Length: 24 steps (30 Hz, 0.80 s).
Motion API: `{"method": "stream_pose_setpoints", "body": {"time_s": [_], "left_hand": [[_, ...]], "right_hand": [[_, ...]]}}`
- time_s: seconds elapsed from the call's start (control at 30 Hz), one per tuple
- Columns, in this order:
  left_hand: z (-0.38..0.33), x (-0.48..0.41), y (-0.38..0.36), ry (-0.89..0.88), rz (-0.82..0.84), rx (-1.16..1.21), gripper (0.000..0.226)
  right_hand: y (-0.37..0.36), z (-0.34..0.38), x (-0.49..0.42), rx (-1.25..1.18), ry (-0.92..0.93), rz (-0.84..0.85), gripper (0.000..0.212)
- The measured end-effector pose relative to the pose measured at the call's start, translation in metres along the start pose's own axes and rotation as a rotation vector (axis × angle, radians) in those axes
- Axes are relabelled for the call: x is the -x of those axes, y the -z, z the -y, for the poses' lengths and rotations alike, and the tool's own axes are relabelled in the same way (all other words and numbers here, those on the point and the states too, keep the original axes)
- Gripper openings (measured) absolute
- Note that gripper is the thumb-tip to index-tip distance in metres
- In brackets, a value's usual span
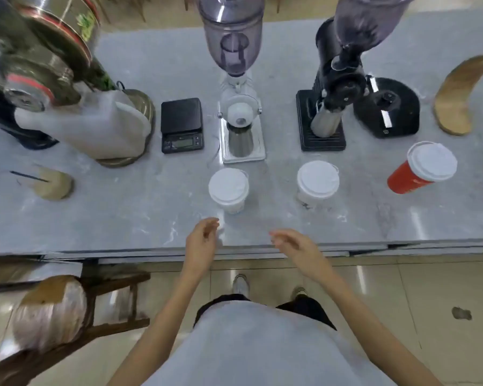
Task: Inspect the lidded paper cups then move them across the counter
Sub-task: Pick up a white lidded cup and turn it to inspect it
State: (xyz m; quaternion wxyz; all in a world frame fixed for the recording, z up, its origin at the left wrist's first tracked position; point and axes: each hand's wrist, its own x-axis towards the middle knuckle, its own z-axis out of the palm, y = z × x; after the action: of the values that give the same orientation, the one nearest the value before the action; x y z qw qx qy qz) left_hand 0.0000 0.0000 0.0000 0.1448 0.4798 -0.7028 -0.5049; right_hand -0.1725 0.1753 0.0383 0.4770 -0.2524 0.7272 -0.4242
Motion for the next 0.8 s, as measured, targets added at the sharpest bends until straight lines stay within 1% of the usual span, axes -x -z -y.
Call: {"method": "stream_pose_setpoints", "body": {"time_s": [0.03, 0.07, 0.13, 0.2, 0.27, 0.3, 0.37, 0.47, 0.6, 0.67, 0.73, 0.8], "left_hand": [[-0.002, -0.017, 0.002, -0.041, -0.011, -0.015, 0.037], [-0.008, -0.028, 0.005, -0.071, 0.015, -0.037, 0.048], [-0.018, -0.055, 0.008, -0.112, 0.109, 0.022, 0.071], [-0.021, -0.069, 0.004, -0.102, 0.251, 0.083, 0.081], [-0.017, -0.079, 0.000, -0.113, 0.376, 0.128, 0.085], [-0.016, -0.081, -0.003, -0.120, 0.403, 0.144, 0.085], [-0.014, -0.081, -0.007, -0.097, 0.402, 0.166, 0.080], [-0.019, -0.076, -0.010, -0.091, 0.355, 0.157, 0.080], [-0.031, -0.069, -0.009, -0.130, 0.357, 0.169, 0.069], [-0.042, -0.062, -0.006, -0.147, 0.319, 0.160, 0.077], [-0.066, -0.052, -0.003, -0.184, 0.267, 0.205, 0.081], [-0.104, -0.041, -0.004, -0.227, 0.228, 0.293, 0.071]], "right_hand": [[-0.003, 0.015, -0.014, 0.044, 0.102, -0.070, 0.032], [-0.006, 0.034, -0.025, 0.137, 0.174, -0.148, 0.042], [-0.011, 0.078, -0.046, 0.299, 0.334, -0.194, 0.066], [-0.017, 0.104, -0.066, 0.425, 0.437, -0.141, 0.087], [-0.021, 0.119, -0.082, 0.507, 0.399, -0.016, 0.101], [-0.024, 0.123, -0.087, 0.550, 0.372, 0.043, 0.104], [-0.032, 0.123, -0.095, 0.663, 0.321, 0.101, 0.104], [-0.043, 0.110, -0.100, 0.740, 0.310, 0.099, 0.099], [-0.036, 0.111, -0.097, 0.660, 0.373, 0.039, 0.085], [-0.020, 0.125, -0.091, 0.618, 0.436, 0.010, 0.084], [0.003, 0.148, -0.079, 0.580, 0.516, -0.014, 0.082], [0.035, 0.177, -0.064, 0.531, 0.581, -0.029, 0.079]]}}
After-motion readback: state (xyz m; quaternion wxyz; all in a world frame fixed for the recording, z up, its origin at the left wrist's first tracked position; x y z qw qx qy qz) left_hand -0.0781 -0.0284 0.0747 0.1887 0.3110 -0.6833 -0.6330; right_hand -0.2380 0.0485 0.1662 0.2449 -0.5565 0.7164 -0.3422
